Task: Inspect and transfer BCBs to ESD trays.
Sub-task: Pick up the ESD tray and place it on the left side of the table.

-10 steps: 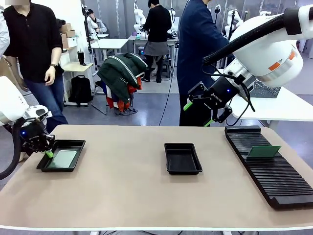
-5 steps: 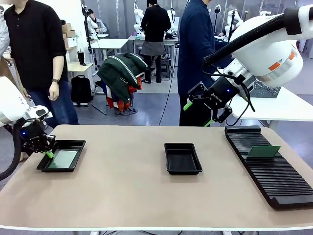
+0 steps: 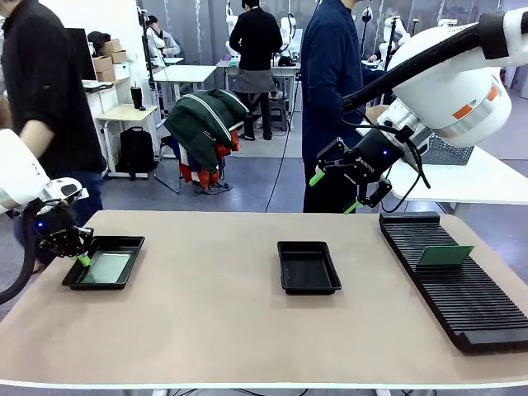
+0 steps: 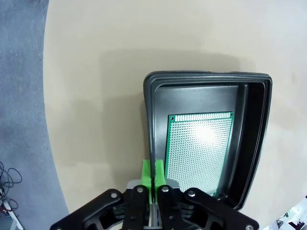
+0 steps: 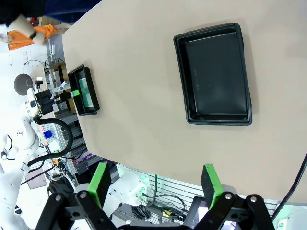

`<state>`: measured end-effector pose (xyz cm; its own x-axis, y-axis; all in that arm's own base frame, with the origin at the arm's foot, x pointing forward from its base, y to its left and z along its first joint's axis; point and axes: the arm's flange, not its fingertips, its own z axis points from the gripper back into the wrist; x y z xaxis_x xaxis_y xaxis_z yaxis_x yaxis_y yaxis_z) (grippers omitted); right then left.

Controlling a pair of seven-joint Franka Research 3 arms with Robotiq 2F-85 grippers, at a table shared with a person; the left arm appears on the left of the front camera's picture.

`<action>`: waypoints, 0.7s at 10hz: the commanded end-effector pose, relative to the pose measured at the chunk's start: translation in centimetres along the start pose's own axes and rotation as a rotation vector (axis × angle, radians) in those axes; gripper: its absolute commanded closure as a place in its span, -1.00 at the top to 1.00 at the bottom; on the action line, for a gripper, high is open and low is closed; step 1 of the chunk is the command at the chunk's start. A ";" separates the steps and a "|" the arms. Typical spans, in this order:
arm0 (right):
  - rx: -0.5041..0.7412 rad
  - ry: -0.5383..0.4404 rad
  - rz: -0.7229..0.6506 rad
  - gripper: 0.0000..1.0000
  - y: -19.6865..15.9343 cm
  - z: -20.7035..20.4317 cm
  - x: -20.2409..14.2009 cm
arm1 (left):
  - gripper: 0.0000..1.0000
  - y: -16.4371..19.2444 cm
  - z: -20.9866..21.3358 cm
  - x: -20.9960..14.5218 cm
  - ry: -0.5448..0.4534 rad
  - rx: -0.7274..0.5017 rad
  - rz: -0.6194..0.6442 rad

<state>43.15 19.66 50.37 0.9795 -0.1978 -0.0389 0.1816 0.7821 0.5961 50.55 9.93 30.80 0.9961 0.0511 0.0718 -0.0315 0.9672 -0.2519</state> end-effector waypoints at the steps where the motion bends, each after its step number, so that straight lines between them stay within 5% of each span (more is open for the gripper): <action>1: -0.018 -0.003 -0.005 1.00 0.1 0.0 0.2 | -0.94 0.1 0.1 0.0 -0.001 0.001 -0.001; 3: -0.018 -0.003 -0.005 1.00 0.1 0.0 0.2 | -0.94 0.0 0.0 0.0 0.000 0.000 0.000; 7: -0.018 -0.003 -0.005 1.00 0.1 0.0 0.2 | -0.25 -0.3 1.0 -0.4 -0.012 0.030 0.018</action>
<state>43.15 19.66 50.37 0.9795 -0.1978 -0.0389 0.1816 0.7821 0.5961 50.59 9.92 31.54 0.9949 0.0549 0.0847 -0.0322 0.9678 -0.2496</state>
